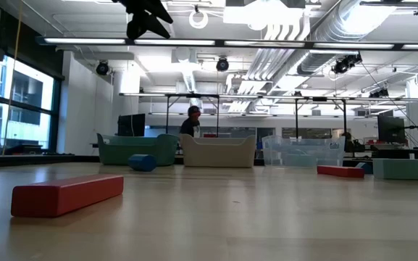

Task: Sort & place blocks by color
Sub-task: Put the blue block into the gray bin

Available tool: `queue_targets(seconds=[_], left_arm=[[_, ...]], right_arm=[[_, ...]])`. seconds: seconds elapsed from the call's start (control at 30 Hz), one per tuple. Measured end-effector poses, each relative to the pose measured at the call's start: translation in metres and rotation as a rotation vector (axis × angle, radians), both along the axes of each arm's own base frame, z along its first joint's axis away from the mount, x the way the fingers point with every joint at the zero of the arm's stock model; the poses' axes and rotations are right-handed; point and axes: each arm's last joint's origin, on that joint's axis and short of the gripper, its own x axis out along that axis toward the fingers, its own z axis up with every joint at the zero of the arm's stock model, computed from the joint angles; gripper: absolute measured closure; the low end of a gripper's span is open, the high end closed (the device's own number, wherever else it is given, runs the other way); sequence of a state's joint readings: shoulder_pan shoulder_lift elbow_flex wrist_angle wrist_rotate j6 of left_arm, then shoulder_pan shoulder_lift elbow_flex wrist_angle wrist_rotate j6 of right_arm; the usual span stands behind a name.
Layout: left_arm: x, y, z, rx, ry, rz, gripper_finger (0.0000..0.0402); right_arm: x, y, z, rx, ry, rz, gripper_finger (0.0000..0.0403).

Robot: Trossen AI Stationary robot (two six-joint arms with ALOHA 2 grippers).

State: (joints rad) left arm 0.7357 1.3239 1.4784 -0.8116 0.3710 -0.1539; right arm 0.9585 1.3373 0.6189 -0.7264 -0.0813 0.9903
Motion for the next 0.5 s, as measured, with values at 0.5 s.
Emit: queue_targets(seconds=[0.5], left_arm=[[-0.0002,0.0006,-0.0002,0.008,0.008,0.016,0.0298]], right_arm=[[0.0015,0.0012,-0.0017,0.023,-0.026,0.036,0.0208]])
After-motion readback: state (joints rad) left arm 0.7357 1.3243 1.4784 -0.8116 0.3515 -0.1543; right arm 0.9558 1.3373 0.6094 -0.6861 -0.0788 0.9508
